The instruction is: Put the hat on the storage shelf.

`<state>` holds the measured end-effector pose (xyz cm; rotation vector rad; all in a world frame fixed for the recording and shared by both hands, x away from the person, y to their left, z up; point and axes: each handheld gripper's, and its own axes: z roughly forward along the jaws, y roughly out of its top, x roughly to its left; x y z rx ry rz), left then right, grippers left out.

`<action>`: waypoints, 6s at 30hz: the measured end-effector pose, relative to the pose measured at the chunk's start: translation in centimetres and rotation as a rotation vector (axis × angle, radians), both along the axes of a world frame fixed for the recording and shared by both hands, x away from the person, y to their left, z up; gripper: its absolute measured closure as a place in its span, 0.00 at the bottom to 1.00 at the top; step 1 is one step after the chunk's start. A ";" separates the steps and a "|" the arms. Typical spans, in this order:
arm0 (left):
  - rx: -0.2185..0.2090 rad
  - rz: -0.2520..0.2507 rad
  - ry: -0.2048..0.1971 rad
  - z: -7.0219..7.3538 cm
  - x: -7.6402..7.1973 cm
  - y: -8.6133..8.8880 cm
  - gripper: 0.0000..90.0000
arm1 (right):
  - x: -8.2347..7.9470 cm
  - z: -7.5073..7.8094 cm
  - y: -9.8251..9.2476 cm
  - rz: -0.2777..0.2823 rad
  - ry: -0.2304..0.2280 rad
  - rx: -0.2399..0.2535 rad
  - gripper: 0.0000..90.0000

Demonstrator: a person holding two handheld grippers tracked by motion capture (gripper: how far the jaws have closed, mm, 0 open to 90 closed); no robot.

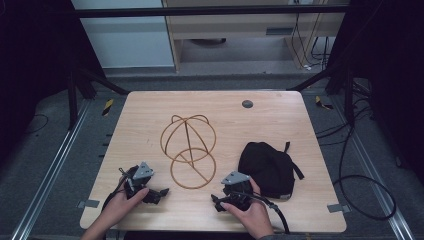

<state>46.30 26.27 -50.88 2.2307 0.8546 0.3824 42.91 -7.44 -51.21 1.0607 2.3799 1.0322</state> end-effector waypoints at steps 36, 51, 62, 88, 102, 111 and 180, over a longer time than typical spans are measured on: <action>0.001 0.000 0.001 0.0 0.0 0.0 0.00 | -4.2 4.7 -4.6 -0.293 -0.180 -0.126 0.09; 0.001 0.002 0.002 0.0 0.0 0.0 0.00 | -4.4 5.9 -8.4 -0.355 -0.107 -0.144 0.10; -0.001 0.005 0.001 0.0 -0.1 0.0 0.00 | -2.9 8.3 -9.7 -0.278 -0.025 -0.205 0.14; 0.000 0.005 0.001 0.0 -0.1 0.0 0.00 | 4.7 13.1 -11.3 -0.159 0.179 -0.303 0.30; -0.002 0.006 0.001 0.0 -0.1 0.0 0.00 | 8.0 13.0 -10.6 -0.121 0.300 -0.335 0.37; -0.006 0.009 0.001 0.0 -0.1 0.0 0.00 | 9.2 12.2 -10.5 -0.090 0.353 -0.380 0.55; -0.002 0.003 0.001 0.0 -0.1 0.0 0.00 | 2.8 29.7 -9.0 0.036 -0.076 0.043 0.87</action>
